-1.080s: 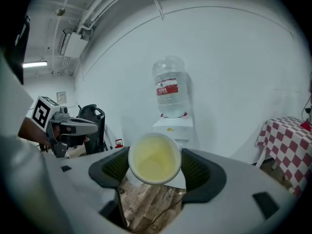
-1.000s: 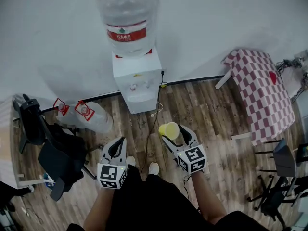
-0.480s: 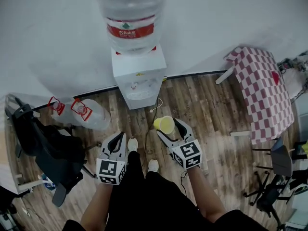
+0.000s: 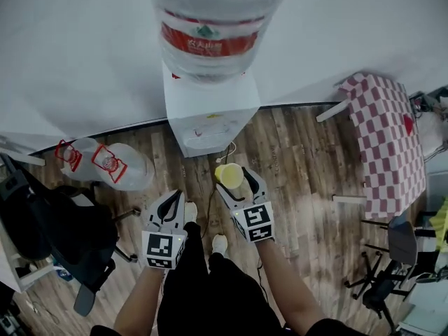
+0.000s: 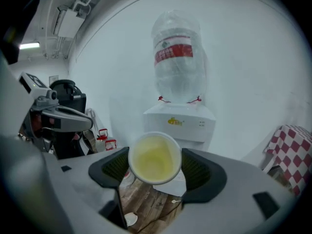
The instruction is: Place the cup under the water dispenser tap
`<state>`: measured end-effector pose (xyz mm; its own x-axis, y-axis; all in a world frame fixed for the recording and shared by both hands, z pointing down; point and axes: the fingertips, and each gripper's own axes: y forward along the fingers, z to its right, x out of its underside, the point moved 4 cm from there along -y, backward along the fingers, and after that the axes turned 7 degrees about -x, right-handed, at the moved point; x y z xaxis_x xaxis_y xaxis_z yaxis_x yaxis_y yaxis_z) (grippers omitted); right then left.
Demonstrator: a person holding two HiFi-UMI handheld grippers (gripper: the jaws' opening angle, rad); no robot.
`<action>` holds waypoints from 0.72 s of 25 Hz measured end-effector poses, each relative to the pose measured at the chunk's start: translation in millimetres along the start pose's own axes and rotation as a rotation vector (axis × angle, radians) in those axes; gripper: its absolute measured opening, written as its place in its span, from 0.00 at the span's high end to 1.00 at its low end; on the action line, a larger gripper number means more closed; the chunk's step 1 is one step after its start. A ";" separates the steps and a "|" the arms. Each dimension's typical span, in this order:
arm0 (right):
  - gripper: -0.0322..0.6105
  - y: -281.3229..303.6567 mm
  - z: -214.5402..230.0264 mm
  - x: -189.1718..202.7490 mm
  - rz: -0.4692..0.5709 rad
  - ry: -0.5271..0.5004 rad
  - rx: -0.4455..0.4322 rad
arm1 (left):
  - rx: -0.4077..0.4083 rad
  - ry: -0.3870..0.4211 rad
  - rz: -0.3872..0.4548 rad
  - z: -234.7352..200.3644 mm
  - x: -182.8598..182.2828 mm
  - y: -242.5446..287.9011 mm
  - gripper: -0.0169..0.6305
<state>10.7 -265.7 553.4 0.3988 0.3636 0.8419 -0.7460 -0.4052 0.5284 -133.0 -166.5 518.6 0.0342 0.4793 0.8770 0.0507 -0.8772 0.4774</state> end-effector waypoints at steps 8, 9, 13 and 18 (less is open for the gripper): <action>0.41 116.1 17.1 47.5 -0.090 -0.007 0.031 | 0.009 -0.018 -0.045 -23.7 51.2 75.8 0.95; 0.41 126.5 19.6 55.5 -0.098 0.000 0.034 | 0.008 -0.024 -0.050 -24.9 59.0 82.5 0.95; 0.41 171.6 30.8 82.2 -0.113 -0.005 0.045 | -0.010 -0.043 -0.050 -39.8 86.1 112.6 0.95; 0.41 220.5 46.7 113.7 -0.150 -0.036 0.052 | -0.030 -0.048 -0.044 -53.1 107.3 143.3 0.95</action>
<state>-83.5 -352.9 770.7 0.5233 0.3938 0.7557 -0.6483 -0.3915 0.6530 -175.1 -242.3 684.1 0.0802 0.5172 0.8521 0.0234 -0.8556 0.5171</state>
